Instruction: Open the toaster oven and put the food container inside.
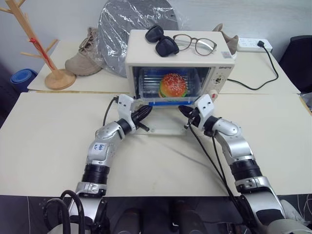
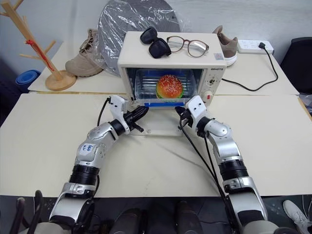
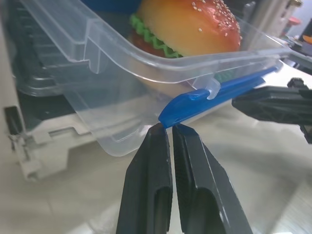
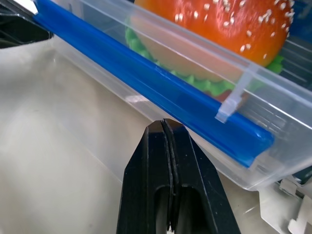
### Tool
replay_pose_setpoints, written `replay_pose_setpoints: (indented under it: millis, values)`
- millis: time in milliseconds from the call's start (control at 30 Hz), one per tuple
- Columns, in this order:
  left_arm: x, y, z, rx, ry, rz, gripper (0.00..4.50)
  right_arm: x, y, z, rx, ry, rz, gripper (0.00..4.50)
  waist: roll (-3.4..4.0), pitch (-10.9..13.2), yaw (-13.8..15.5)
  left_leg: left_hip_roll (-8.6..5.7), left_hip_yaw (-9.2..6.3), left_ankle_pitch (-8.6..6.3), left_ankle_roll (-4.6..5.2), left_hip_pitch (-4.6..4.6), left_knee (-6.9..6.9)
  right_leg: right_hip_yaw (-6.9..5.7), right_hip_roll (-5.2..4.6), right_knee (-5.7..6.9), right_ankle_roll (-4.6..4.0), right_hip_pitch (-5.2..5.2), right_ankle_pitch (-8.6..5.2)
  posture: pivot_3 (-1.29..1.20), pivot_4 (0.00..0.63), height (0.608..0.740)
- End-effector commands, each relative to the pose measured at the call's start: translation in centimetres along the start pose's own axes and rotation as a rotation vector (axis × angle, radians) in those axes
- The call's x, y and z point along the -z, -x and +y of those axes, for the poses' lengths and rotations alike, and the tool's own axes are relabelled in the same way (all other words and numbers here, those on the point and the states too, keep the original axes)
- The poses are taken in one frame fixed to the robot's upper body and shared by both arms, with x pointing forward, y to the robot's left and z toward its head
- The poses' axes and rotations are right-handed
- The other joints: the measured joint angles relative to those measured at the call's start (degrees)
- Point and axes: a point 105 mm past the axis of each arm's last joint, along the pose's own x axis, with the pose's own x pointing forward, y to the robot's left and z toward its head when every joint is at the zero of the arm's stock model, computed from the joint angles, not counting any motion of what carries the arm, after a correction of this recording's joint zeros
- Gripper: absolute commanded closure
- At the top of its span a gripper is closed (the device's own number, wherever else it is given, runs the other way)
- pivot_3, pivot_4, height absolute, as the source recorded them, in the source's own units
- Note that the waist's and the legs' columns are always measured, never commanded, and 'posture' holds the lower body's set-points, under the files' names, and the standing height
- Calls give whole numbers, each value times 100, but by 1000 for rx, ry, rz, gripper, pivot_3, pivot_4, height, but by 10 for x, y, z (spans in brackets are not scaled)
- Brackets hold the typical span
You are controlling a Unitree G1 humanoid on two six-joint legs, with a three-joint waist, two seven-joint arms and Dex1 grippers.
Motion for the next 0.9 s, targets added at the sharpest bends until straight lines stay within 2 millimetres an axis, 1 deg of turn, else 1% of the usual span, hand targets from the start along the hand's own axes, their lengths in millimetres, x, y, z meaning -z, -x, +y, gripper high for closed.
replay_pose_setpoints:
  millis: [33, 167, 267, 333, 433, 533, 600, 633, 667, 700, 733, 800, 900]
  values:
    - [-14, -7, 8, -61, -13, -66, 4265, -20, -13, -3, 15, 43, -69, 4500, 0, 0, 2, 0, 0, 0, 0, 0, 0, 0, 0, 0, 0, 0, 0, 0, 150, 740]
    - [-24, -11, 18, -139, 26, -133, 4265, -25, -23, -8, 55, 55, -93, 4500, 0, 0, -4, 0, 0, 1, -1, -10, 1, -2, -1, 0, 1, -9, 0, 0, 150, 740]
    - [-28, -12, 24, -169, 48, -158, 4265, -30, -24, -19, 142, 76, -114, 4500, 0, 0, -5, 0, 1, 4, -6, -29, 1, -1, 0, 3, 1, -30, 1, 0, 150, 740]
    - [-26, -12, 24, -161, 47, -154, 4265, -29, -24, -22, 158, 67, -114, 4500, 0, 0, -2, -2, 6, 9, -11, -87, 20, 0, -2, 25, 4, -88, 2, 0, 150, 740]
    - [-25, -9, 23, -134, 21, -139, 4265, -28, -24, -14, 109, 15, -107, 4500, 0, 0, -8, -1, 10, 10, -12, -88, 18, -11, 0, 24, 4, -89, 2, 0, 150, 740]
    - [-27, -1, 18, -67, -22, -110, 4265, -27, -16, 6, -52, -64, -77, 4500, 0, 0, -18, 0, 15, 10, -11, -86, 18, -12, 2, 25, 5, -89, 3, 0, 150, 740]
    - [-30, 10, 12, 10, -83, -83, 4265, -36, -4, 12, -114, -99, -92, 4500, 0, 0, -34, 2, 15, 10, -11, -84, 11, -9, 4, 25, 5, -91, 3, 0, 150, 740]
    - [-36, 34, 12, 94, -130, -64, 4092, -47, 14, 4, -124, -87, -122, 4500, 0, 0, -40, 3, 14, 10, -11, -84, 10, -3, 4, 25, 5, -90, 3, 0, 150, 740]
    - [-40, 50, 9, 159, -160, -44, 3885, -55, 28, -1, -134, -74, -139, 4500, 2, 1, -75, 3, 14, 10, -11, -87, 9, -2, 4, 24, 5, -94, 3, 0, 150, 740]
    - [-47, 68, 5, 231, -173, -44, 3703, -60, 41, -8, -130, -48, -147, 4500, 3, 2, -95, 4, 12, 10, -11, -97, 5, 10, 2, 23, 5, -105, 3, 0, 150, 740]
    - [-58, 87, 1, 308, -223, -77, 3404, -60, 53, -18, -115, -30, -137, 4500, 4, 3, -104, 3, 11, 10, -11, -97, 2, 13, -1, 22, 5, -106, 3, 0, 150, 740]
    - [-59, 112, 10, 346, -298, -20, 2821, -47, 73, -38, -63, -25, -70, 4500, 4, 3, -114, 2, 9, 9, -10, -102, 5, 10, -4, 15, 4, -108, 2, 0, 150, 740]
    - [-56, 140, 13, 444, -329, 92, 1962, -25, 99, -54, -64, 15, 31, 4500, 5, 3, -109, 2, 2, 4, -2, -67, -1, 4, -8, -18, -5, -68, -2, 0, 150, 740]
